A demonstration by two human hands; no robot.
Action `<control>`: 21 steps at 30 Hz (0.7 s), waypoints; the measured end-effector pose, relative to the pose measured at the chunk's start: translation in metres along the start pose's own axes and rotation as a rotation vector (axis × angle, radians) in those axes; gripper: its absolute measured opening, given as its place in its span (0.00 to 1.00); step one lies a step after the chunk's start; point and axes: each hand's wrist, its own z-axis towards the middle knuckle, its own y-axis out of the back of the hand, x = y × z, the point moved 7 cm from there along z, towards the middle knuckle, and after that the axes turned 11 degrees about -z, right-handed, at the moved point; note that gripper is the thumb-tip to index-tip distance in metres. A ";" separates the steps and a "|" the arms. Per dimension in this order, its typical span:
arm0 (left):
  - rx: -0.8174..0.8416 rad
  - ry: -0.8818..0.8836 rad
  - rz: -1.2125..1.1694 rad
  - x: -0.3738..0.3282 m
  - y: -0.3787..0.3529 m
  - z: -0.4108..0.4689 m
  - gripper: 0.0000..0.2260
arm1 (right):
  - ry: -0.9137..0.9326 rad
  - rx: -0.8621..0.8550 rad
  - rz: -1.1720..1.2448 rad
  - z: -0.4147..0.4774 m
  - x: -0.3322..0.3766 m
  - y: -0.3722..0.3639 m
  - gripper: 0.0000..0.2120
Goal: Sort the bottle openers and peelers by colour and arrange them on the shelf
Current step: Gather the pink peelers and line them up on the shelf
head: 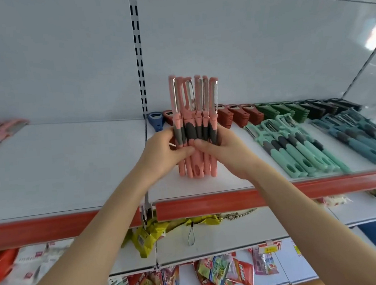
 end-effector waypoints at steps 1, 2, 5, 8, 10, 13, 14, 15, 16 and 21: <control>0.036 0.051 -0.053 0.002 -0.002 0.001 0.14 | -0.040 0.027 0.011 0.001 -0.002 0.001 0.12; 0.070 0.102 -0.107 0.005 -0.005 0.001 0.13 | -0.091 0.058 0.022 0.001 -0.005 0.001 0.11; 0.141 0.210 -0.158 0.015 -0.015 -0.001 0.11 | -0.262 0.116 -0.002 -0.002 -0.019 0.001 0.08; 0.151 0.290 -0.179 0.026 -0.022 -0.002 0.10 | -0.361 0.113 -0.027 -0.006 -0.029 0.002 0.07; 0.164 0.335 -0.193 0.030 -0.025 -0.003 0.10 | -0.390 0.094 -0.047 -0.008 -0.033 0.003 0.08; 0.180 0.377 -0.199 0.031 -0.028 -0.003 0.12 | -0.432 0.070 -0.068 -0.010 -0.037 0.004 0.06; 0.181 0.388 -0.200 0.031 -0.028 -0.003 0.12 | -0.440 0.064 -0.068 -0.010 -0.038 0.005 0.05; 0.179 0.397 -0.194 0.032 -0.028 -0.002 0.13 | -0.446 0.055 -0.069 -0.011 -0.039 0.006 0.04; 0.178 0.401 -0.181 0.031 -0.028 -0.002 0.13 | -0.447 0.045 -0.078 -0.011 -0.039 0.007 0.04; 0.135 0.377 -0.053 0.031 -0.026 -0.001 0.15 | -0.440 -0.021 -0.237 -0.010 -0.041 0.012 0.12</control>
